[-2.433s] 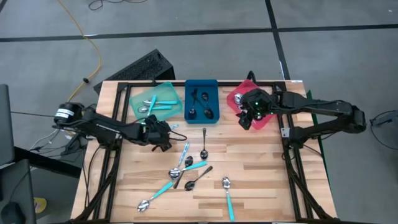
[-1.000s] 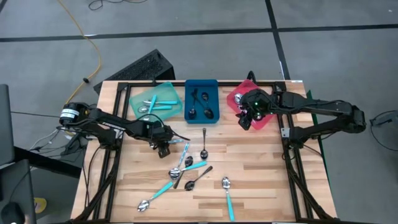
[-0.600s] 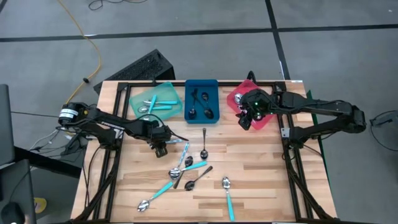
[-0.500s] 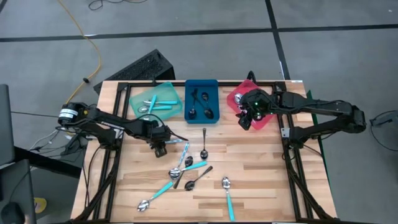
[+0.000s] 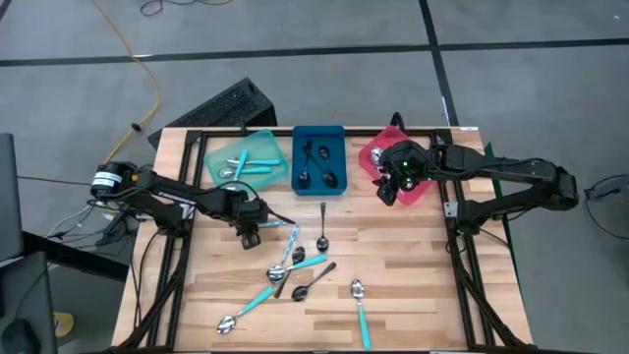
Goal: Sort silverware by color (type)
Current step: Put the white patterned spoon into the pink bin
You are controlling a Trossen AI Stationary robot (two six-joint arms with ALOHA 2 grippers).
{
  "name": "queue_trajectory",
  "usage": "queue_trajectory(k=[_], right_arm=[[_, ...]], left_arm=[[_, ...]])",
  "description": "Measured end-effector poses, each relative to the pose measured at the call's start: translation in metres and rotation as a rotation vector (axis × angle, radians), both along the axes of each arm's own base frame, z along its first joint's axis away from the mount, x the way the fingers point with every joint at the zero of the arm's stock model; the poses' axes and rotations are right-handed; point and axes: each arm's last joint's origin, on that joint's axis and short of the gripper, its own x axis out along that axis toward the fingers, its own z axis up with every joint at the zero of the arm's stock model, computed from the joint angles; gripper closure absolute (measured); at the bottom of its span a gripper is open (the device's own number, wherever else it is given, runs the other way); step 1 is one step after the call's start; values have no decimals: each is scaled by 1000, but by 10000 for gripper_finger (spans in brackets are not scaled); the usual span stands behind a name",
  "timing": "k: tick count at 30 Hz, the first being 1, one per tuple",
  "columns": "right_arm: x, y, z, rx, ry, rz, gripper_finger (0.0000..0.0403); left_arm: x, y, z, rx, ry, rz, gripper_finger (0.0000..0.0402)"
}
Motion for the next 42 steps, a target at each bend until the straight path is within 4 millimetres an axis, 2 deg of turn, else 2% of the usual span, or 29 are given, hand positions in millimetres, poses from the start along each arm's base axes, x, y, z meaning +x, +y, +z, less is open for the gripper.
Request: queue_trajectory(k=[12, 18, 23, 33, 38, 42], right_arm=[[1, 0, 1, -2, -11, 1, 178], [4, 6, 2, -7, -34, 29, 178], [6, 12, 2, -8, -38, 59, 178], [18, 26, 1, -68, -165, 96, 178], [30, 34, -8, -121, -348, 146, 178], [36, 41, -16, -180, -519, 177, 178]], left_arm=[[0, 0, -1, 12, -7, -12, 394], [2, -4, -1, 67, -38, -45, 399], [1, -14, 7, 129, -106, -72, 400], [2, -29, 64, 233, -549, -61, 401], [3, -32, 86, 226, -849, -82, 401], [0, -32, 93, 235, -1040, -90, 401]])
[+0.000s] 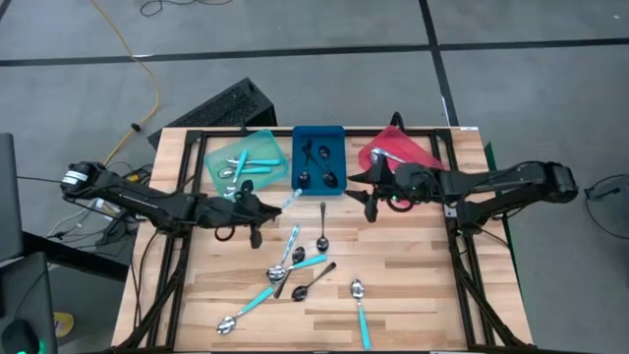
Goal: Sort silverware by color (type)
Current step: Put the white patterned spoon into the pink bin
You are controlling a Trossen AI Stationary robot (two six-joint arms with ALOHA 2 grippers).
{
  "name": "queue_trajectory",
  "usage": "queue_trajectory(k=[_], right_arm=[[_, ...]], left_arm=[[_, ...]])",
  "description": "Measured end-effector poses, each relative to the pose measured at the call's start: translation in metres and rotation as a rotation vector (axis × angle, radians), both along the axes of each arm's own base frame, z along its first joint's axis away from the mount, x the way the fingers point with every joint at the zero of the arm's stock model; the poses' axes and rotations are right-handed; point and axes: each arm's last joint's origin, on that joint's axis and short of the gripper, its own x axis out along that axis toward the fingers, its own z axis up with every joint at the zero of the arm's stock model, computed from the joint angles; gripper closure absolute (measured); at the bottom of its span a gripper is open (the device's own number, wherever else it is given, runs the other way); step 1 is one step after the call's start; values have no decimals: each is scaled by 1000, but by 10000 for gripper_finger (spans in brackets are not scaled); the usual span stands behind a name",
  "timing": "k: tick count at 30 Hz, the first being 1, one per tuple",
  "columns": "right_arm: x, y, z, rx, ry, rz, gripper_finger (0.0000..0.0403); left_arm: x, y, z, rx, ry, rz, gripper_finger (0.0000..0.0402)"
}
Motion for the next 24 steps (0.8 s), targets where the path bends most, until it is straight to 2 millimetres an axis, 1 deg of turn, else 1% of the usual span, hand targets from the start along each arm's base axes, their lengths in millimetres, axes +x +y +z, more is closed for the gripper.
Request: queue_trajectory(k=[4, 7, 9, 12, 15, 20, 24], right_arm=[[4, 3, -11, -14, -158, 12, 178], [12, 6, -22, -14, -215, 26, 178], [21, 9, -27, -13, -255, 40, 178], [38, 11, -42, -23, -248, 49, 178], [57, 14, -50, -57, -268, 63, 177], [87, 19, -48, -86, -334, 85, 165], [106, 21, -45, -86, -346, 99, 140]], left_arm=[[-1, -1, 5, 1, -215, -59, 401], [-1, -1, 4, 17, -302, -73, 401], [0, 0, 2, 23, -315, -65, 401], [3, 2, -2, 19, -305, -58, 401], [8, 1, -6, 12, -303, -85, 401], [12, 0, -11, 20, -291, -102, 401], [13, -1, -10, 49, -299, -108, 401]])
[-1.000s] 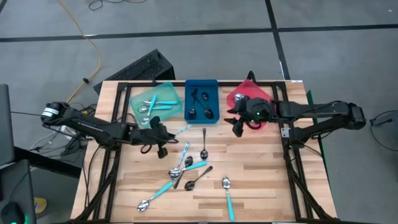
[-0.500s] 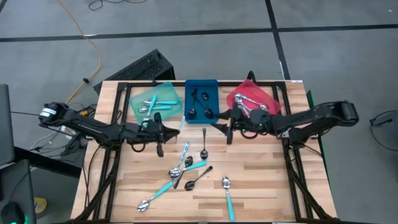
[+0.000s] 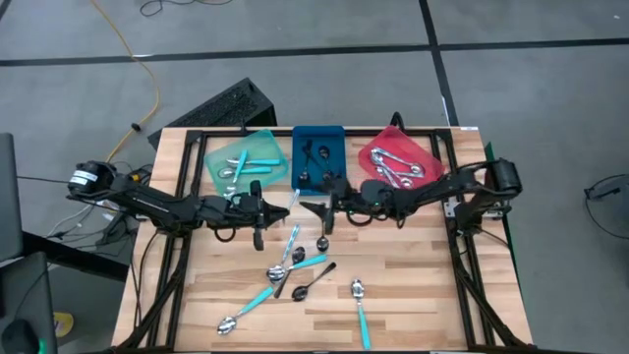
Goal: Sort silverware by color (type)
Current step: Put the white patterned spoon into the pink bin
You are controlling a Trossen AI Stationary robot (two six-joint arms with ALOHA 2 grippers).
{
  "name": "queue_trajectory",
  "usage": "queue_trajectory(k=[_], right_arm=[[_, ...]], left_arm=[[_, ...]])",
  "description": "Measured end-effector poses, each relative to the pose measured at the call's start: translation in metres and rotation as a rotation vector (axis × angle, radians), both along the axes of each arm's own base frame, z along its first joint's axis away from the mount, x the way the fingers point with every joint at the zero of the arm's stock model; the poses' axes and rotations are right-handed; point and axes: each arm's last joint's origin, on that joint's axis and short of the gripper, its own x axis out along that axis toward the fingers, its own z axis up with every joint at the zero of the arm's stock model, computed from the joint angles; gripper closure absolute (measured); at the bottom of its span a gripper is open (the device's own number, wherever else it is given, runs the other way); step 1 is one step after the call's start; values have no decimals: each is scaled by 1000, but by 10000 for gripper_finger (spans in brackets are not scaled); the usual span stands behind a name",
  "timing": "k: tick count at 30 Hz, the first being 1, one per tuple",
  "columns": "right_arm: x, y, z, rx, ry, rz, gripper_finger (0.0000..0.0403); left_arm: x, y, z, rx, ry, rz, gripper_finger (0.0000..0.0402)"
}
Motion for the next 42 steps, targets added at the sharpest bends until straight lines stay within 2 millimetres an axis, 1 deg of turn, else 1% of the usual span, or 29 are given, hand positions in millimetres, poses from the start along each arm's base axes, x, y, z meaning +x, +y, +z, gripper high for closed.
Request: queue_trajectory(k=[3, 8, 14, 17, 22, 25, 28, 34, 35, 42], right_arm=[[13, 3, 1, -2, -4, 48, 119], [29, 4, 2, -3, 2, 64, 94], [45, 6, 5, -28, 8, 93, 90], [51, 6, 6, -28, 28, 94, 98], [54, 7, 5, -31, 61, 91, 133], [54, 8, 5, -32, 67, 95, 168], [53, 11, 6, -60, 63, 101, 219], [53, 13, 6, -104, 68, 103, 354], [53, 13, 6, -112, 69, 105, 368], [53, 13, 5, -110, 73, 88, 368]], left_arm=[[0, 0, 1, 15, -8, 2, 401], [0, 0, 1, 22, -3, 1, 401], [0, 0, 1, 26, -1, 1, 401], [0, 0, 1, 33, 0, 1, 401], [0, 0, 0, 34, 4, 1, 401], [0, 0, 0, 34, 4, 2, 401], [0, 0, 0, 34, 4, 2, 401], [0, 0, 0, 39, 5, 4, 401], [0, 0, 0, 45, 7, 3, 401], [0, 0, 0, 42, 7, 5, 401]])
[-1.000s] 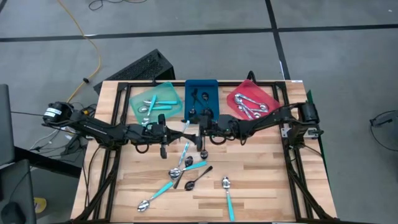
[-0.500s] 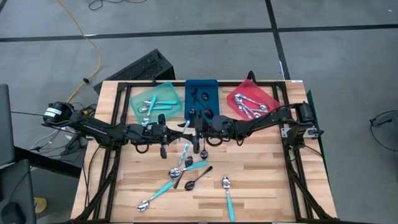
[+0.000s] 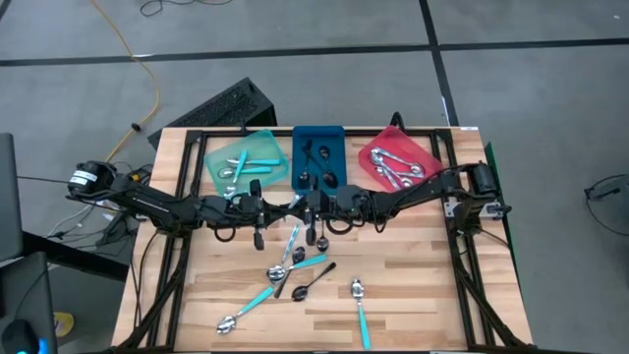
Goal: Sort silverware by color (type)
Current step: Put the white patterned spoon into the pink bin
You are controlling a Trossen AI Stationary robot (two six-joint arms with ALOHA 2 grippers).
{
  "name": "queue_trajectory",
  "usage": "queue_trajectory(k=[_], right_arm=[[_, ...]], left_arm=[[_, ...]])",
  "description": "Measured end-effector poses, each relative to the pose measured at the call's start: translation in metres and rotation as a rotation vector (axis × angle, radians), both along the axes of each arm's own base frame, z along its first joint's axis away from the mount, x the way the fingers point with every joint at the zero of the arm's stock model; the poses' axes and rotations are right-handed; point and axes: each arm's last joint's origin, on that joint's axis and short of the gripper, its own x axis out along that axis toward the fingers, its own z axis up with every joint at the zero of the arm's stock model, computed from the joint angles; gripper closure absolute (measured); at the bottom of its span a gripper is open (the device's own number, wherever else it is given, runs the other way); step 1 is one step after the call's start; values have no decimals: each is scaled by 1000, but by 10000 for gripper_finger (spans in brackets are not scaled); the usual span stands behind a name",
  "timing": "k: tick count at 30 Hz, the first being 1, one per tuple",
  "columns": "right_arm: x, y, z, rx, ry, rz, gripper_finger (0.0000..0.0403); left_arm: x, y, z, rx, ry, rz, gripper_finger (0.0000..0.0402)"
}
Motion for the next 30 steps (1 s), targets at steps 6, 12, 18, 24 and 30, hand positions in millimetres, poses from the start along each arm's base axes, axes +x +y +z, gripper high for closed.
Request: queue_trajectory(k=[6, 12, 18, 24, 30], right_arm=[[0, 0, -1, -8, 16, -9, 369], [0, -1, -3, -1, 34, -11, 368], [0, -2, -7, 6, 74, -32, 368], [-1, -4, -14, 43, 144, -80, 368], [-4, -5, -23, 84, 236, -118, 368]], left_arm=[[0, 0, -1, -44, 10, -3, 361], [0, -1, -5, -51, 49, -32, 274], [-1, -1, -9, -48, 91, -26, 202], [-3, 1, -21, -99, 198, 68, 173], [-5, 2, -26, -127, 240, 96, 171]])
